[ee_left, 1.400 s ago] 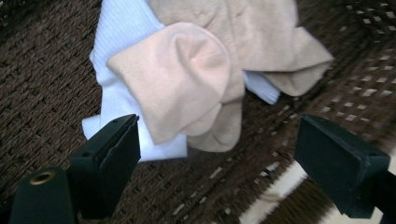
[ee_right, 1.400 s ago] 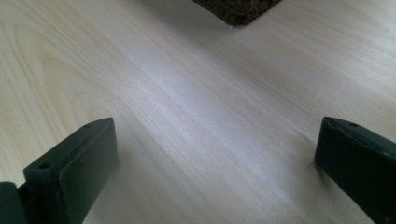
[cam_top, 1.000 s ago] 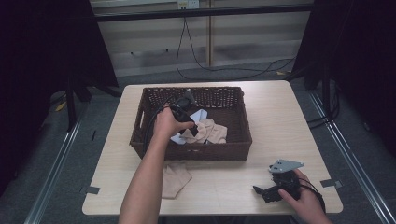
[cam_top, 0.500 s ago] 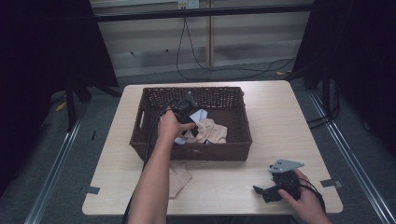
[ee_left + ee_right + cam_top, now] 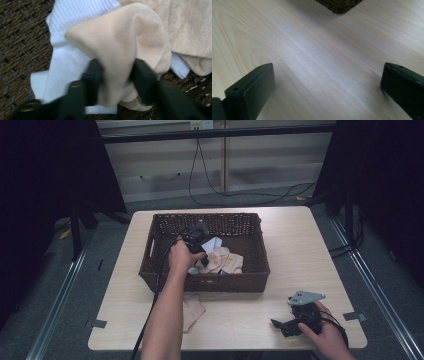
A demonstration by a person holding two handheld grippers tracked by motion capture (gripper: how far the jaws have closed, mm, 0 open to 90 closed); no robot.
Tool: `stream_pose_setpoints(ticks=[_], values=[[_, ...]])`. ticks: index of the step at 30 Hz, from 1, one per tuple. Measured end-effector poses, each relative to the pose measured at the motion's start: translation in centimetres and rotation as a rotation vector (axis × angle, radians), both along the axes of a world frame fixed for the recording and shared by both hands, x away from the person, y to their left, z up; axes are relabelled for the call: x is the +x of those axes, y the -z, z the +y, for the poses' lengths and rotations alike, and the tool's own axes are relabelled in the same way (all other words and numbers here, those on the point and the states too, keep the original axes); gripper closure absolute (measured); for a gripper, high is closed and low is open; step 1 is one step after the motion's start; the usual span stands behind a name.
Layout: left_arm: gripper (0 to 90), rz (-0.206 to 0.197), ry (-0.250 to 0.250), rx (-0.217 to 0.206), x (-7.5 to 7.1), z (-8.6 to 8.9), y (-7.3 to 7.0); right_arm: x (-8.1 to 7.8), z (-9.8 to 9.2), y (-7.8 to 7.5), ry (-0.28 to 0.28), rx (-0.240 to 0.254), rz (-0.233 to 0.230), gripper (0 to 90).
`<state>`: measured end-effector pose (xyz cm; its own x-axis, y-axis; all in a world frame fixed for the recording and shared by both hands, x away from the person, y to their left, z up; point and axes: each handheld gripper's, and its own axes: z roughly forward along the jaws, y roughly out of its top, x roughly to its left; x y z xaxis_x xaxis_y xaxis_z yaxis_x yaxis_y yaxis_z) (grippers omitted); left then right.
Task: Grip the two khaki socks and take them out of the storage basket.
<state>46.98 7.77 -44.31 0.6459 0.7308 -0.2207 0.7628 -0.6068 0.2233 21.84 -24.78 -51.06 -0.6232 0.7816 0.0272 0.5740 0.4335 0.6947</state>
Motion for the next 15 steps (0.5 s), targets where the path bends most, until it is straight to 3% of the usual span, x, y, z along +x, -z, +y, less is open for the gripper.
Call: stream_pose_setpoints(ticks=[4,7,15], values=[[80.3,0.033,-0.004,-0.001,-0.1,0.3,-0.3,0.0,0.0,0.0,-0.001,-0.001,-0.001,0.0],[81.8,0.070,0.007,0.002,0.0,0.8,-0.9,0.0,0.0,0.0,0.001,-0.003,-0.005,0.0],[81.8,0.069,0.002,-0.025,-0.7,2.4,-3.0,0.0,0.0,0.0,0.000,-0.003,-0.006,0.0]])
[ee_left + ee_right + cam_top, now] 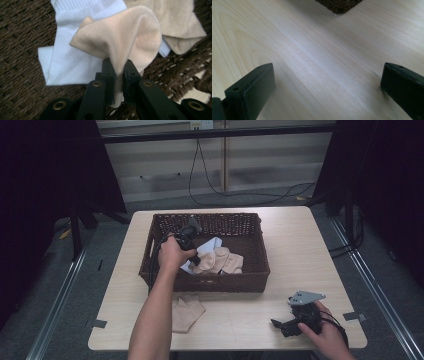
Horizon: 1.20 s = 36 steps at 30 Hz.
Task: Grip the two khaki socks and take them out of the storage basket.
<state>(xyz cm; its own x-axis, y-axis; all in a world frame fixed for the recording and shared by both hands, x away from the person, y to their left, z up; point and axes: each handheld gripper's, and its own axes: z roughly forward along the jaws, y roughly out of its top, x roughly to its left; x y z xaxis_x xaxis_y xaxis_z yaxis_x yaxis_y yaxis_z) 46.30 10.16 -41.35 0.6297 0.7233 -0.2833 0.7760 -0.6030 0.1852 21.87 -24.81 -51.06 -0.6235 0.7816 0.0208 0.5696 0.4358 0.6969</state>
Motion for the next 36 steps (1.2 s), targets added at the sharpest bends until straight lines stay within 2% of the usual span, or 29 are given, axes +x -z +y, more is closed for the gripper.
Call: stream_pose_setpoints(ticks=[3,7,9,11,15,27,29,36], values=[[81.7,0.002,0.007,-0.008,-0.3,0.3,-0.6,0.0,0.0,0.0,0.001,0.004,0.007,0.0],[81.7,0.002,0.029,0.006,-0.7,0.5,-1.7,0.0,0.0,0.0,0.000,0.003,0.006,0.0],[81.7,0.007,0.038,-0.008,-0.8,0.6,-2.1,0.0,0.0,0.0,0.000,0.003,0.006,0.0],[81.7,0.012,0.048,0.005,-1.0,0.6,-2.7,0.0,0.0,0.0,0.000,0.003,0.006,0.0],[81.7,-0.004,0.049,0.002,-1.2,0.8,-3.8,0.0,0.0,0.0,0.001,0.004,0.008,0.0],[81.7,0.002,0.082,0.007,-2.1,1.1,-5.8,0.0,0.0,0.0,0.000,0.004,0.007,0.0],[81.7,0.001,0.092,-0.004,-2.4,1.1,-6.3,0.0,0.0,0.0,0.000,0.003,0.006,0.0],[81.7,0.005,0.131,0.008,-3.4,1.3,-8.4,0.0,0.0,0.0,0.001,0.004,0.008,0.0]])
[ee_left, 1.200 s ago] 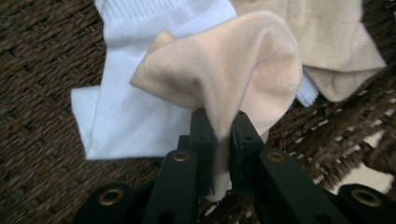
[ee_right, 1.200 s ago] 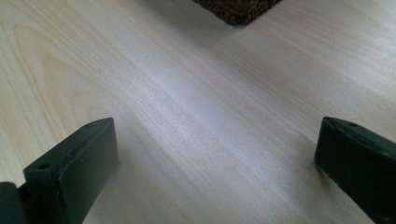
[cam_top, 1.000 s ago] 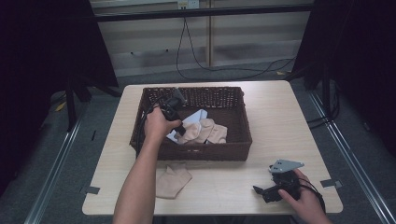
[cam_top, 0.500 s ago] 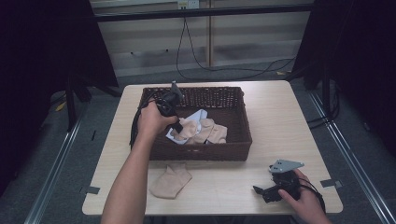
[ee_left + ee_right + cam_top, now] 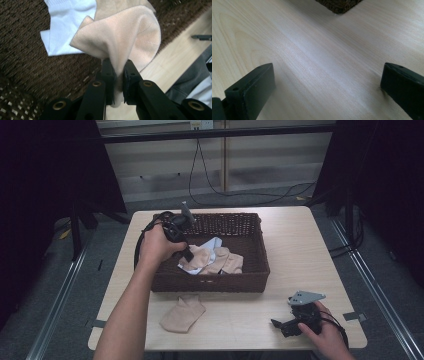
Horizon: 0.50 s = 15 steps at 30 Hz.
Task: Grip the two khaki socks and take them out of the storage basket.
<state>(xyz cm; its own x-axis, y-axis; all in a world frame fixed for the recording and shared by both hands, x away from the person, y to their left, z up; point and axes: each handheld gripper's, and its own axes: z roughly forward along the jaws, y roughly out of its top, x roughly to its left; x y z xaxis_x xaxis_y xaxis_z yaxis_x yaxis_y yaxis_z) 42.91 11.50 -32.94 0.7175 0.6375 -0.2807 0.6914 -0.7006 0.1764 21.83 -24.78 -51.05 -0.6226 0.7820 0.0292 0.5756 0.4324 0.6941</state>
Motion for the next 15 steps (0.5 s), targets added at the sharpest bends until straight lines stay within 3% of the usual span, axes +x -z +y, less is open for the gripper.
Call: stream_pose_setpoints(ticks=[15], values=[[81.5,-0.016,0.075,-0.009,-2.9,1.1,-2.8,0.0,0.0,0.0,-0.002,-0.002,-0.003,0.0]])
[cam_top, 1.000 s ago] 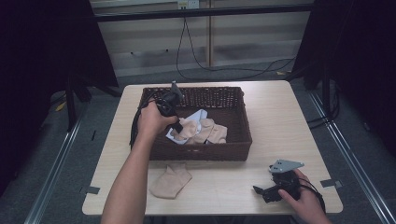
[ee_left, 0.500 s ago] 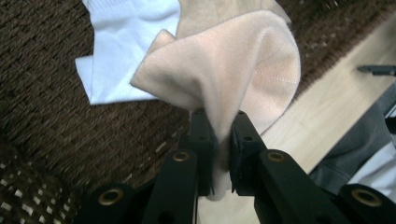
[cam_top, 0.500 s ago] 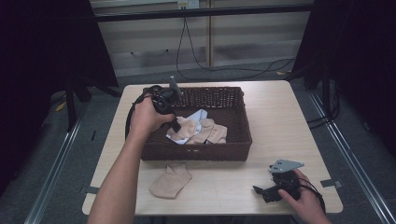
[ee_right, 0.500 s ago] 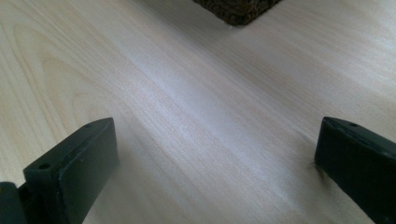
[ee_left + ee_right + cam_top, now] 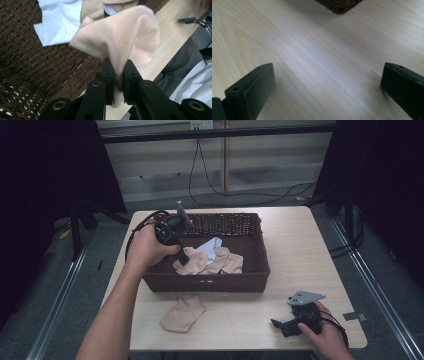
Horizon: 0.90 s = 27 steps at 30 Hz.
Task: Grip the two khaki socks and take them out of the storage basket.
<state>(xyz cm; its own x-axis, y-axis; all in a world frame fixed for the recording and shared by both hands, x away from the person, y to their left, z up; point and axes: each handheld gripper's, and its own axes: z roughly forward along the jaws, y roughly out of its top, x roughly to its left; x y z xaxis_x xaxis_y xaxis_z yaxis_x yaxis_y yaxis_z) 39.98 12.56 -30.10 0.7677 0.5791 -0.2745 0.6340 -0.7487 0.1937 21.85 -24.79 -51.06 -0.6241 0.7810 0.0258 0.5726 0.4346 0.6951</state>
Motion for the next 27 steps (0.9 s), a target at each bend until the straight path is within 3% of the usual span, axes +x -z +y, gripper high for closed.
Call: stream_pose_setpoints(ticks=[9,22,27], values=[[81.5,-0.013,0.035,0.002,-1.3,0.7,-0.7,0.0,0.0,0.0,0.000,0.000,0.000,0.0],[81.3,-0.026,0.052,-0.011,-3.0,1.2,0.2,0.0,0.0,0.0,-0.001,-0.001,-0.002,0.0],[81.0,-0.029,0.072,0.007,-3.5,1.3,0.5,0.0,0.0,0.0,0.000,0.000,-0.001,0.0]])
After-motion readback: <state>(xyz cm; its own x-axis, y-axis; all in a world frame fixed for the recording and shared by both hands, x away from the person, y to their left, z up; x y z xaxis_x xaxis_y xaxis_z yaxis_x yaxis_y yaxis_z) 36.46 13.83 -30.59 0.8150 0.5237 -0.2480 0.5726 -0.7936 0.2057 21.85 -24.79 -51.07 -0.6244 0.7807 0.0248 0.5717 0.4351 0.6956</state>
